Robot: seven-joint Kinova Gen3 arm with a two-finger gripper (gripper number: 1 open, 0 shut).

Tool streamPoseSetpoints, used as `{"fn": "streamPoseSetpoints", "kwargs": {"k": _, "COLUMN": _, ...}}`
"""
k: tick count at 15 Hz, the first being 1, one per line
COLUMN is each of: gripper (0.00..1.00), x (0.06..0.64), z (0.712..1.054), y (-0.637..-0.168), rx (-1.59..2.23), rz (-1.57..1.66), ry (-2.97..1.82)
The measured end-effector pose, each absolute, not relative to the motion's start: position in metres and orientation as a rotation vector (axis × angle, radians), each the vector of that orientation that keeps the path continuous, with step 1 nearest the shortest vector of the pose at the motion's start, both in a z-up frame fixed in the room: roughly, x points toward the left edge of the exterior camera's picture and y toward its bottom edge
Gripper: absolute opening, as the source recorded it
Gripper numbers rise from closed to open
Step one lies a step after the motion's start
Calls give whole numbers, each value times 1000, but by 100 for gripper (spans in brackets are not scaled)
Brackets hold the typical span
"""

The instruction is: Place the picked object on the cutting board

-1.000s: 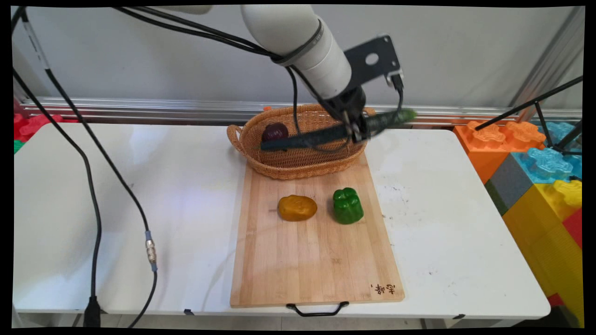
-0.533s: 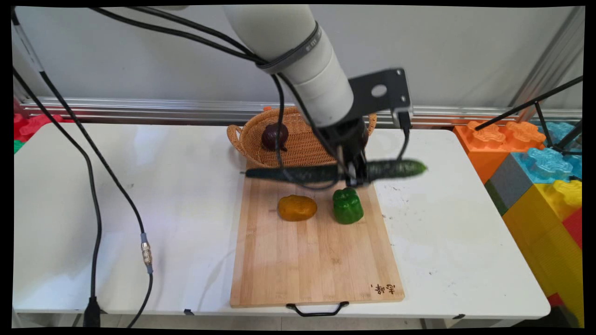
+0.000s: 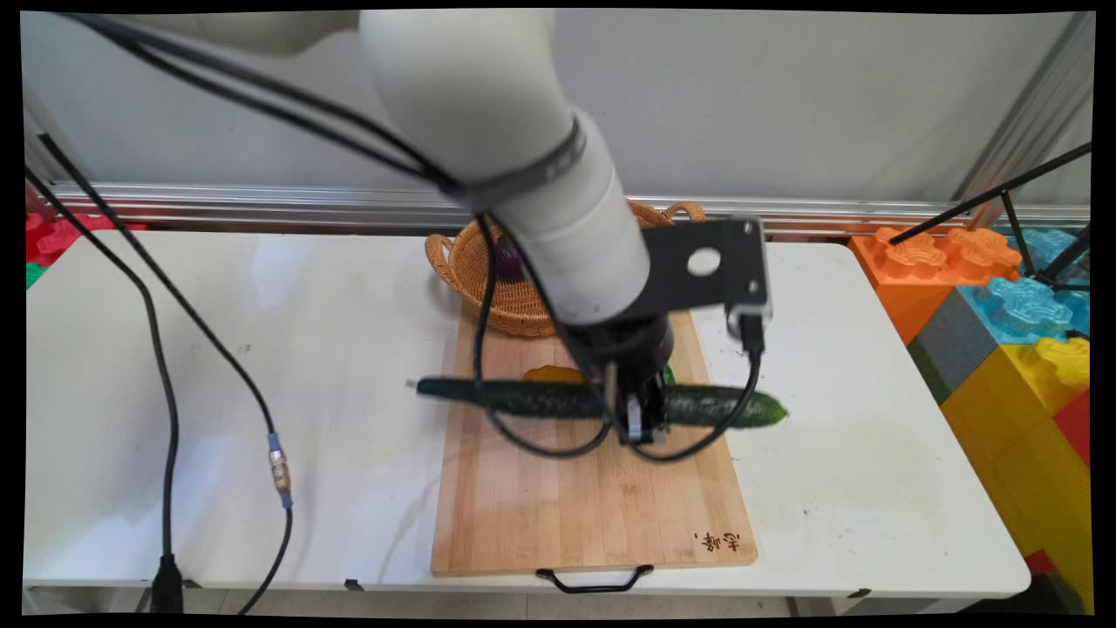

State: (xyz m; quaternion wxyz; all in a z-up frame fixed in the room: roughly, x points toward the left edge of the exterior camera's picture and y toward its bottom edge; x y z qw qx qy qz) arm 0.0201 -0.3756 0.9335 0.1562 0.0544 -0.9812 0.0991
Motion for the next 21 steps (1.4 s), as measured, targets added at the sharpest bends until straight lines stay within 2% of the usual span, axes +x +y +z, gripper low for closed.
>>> {"fn": "streamPoseSetpoints", "kwargs": {"k": 11, "gripper": 0, "x": 33, "z": 834, "y": -383, "rx": 12, "rz": 405, "ry": -2843}}
{"fn": "streamPoseSetpoints", "kwargs": {"k": 15, "gripper": 0, "x": 31, "z": 808, "y": -388, "rx": 19, "rz": 410, "ry": -2837}}
{"fn": "streamPoseSetpoints", "kwargs": {"k": 16, "gripper": 100, "x": 31, "z": 804, "y": -389, "rx": 21, "rz": 408, "ry": -2834}}
{"fn": "streamPoseSetpoints", "kwargs": {"k": 21, "gripper": 100, "x": 28, "z": 799, "y": -397, "rx": 45, "rz": 379, "ry": -2828}}
